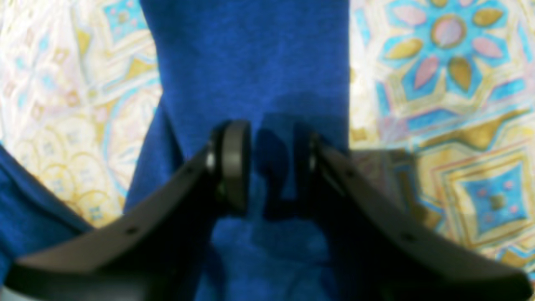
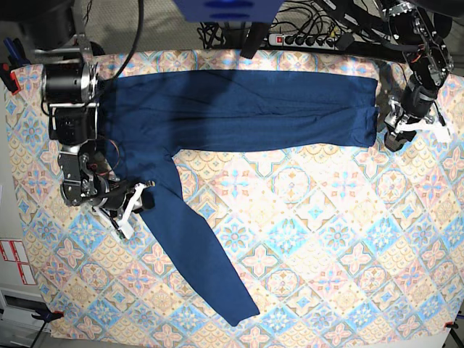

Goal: Fold the T-shirt properly
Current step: 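Grasp the trailing sleeve with the right gripper and drag it along the body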

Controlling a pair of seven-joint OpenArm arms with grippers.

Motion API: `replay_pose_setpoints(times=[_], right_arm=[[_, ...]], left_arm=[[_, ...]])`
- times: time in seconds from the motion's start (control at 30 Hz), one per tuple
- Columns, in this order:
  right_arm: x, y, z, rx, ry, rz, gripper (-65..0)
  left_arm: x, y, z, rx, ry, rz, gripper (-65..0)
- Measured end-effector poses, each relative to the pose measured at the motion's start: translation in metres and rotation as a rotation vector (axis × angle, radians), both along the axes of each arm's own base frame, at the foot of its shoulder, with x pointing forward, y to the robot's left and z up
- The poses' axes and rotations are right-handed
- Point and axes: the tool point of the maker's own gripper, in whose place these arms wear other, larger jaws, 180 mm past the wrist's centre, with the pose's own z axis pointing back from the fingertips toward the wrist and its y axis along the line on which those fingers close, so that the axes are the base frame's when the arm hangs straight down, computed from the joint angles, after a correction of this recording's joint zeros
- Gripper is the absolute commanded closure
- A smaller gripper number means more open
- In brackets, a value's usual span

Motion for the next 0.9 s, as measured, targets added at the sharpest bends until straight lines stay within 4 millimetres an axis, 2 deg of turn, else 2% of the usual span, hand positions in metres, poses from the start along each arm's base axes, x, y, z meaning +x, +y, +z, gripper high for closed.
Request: replay_pose_setpoints(times=[0.33, 0.47, 0.67, 0.9], right_arm=[[0.015, 0.001, 0.011, 0.06, -0.097, -0.043, -17.4], [0.026, -0.016, 0.014, 0.028, -0.146, -0.136, -17.4], [0.008, -0.022, -0.011, 0.058, -0.092, -0.183, -17.4], [0.006, -0.022, -0.013, 0.064, -0.088, -0.19, -17.4]], left_arm=[[0.0, 0.0, 0.0, 0.0, 0.001, 0.0, -27.7], [-0.004, -0.005, -0.004, -0.017, 0.029, -0.022, -27.7], [-0.003, -0.007, -0.004, -0.025, 0.035, -0.033, -27.7], [-0.002, -0.007, -0.001, -0.021, 0.029, -0.034, -27.6]])
